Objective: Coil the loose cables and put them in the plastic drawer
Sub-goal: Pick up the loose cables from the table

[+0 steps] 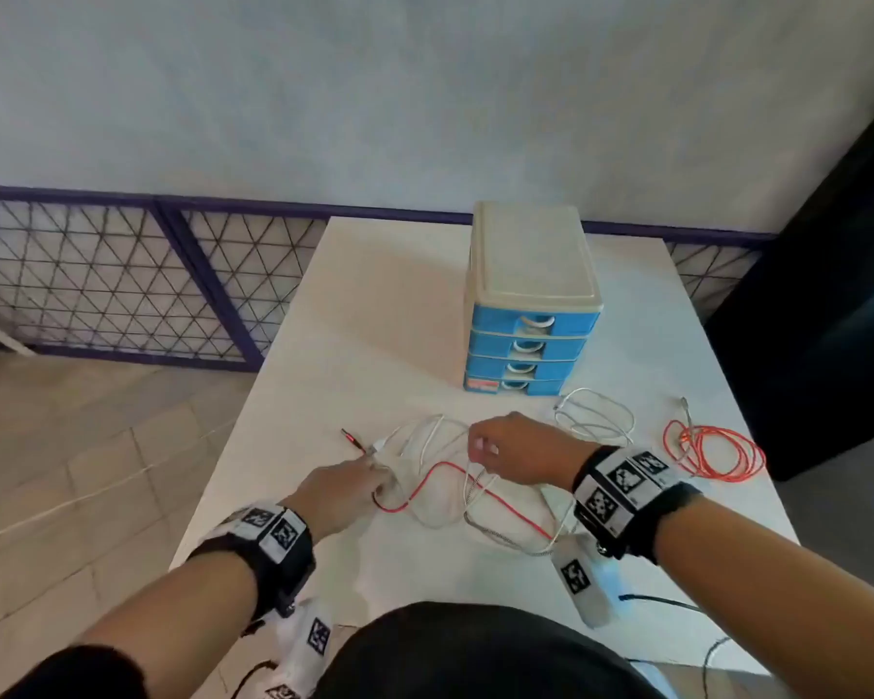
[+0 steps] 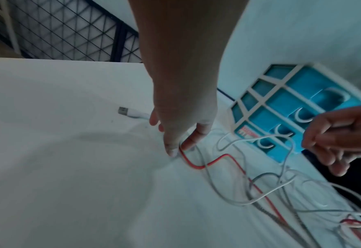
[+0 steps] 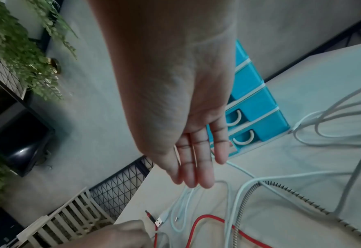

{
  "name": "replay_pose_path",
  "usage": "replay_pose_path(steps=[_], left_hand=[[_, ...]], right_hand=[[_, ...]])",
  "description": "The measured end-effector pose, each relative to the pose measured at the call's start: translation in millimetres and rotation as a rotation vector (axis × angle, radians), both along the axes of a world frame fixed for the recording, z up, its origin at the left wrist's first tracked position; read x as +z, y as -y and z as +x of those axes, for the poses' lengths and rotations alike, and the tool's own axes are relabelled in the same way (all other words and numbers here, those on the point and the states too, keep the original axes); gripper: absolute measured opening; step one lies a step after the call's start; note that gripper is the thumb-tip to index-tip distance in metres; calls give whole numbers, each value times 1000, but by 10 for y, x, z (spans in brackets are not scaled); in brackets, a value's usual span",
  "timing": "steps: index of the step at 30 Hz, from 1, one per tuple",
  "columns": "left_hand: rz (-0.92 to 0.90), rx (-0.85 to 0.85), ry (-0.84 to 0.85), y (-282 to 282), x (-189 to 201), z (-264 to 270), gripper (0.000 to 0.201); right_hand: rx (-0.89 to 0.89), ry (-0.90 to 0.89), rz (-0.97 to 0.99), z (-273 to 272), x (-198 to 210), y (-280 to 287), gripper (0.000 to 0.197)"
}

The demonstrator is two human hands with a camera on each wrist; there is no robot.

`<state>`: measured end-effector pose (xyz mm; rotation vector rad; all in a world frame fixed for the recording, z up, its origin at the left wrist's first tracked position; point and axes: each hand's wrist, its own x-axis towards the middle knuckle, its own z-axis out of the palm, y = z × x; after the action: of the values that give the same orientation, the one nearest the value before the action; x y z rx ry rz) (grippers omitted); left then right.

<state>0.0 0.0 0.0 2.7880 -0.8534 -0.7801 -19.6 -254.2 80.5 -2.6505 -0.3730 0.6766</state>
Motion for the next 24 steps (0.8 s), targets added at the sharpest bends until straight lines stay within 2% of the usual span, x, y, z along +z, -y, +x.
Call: replay_pose_path(steps=[4,5,7,9,11,14,16,18,21,24], left_hand=[[111,-103,133,-44,-116,-27,9],[90,-121,152,-36,-121,-8,10],[-80,-76,132,22,-1,37,13],[-394,89,-10,112,228,93,1],[-676,205,-161,219,427,160,15],[-874,264,-265,382,681,248,19],[-898,322,-314,444,799,288,13],[-859,373,-414,430,829,316,8],[-751,377,-563,312,768,336,20],[-634,264,-497,172,747,377,23]], right_hand=[[-12,-30,53,58,-48,-101,21],[-10,-35,68,82,-78,-111,21],[-48,-26,134,132,-125,-131,21],[-114,-24,244,196,-140,-182,23],[-153,-42,384,246,-105,-272,29],[-193,-108,565,294,-5,-380,43],[-184,-92,480,331,57,-406,48],[-147,-2,358,384,111,-380,50],[-137,71,355,437,182,-240,42],[-218,76,374,451,227,-42,39]])
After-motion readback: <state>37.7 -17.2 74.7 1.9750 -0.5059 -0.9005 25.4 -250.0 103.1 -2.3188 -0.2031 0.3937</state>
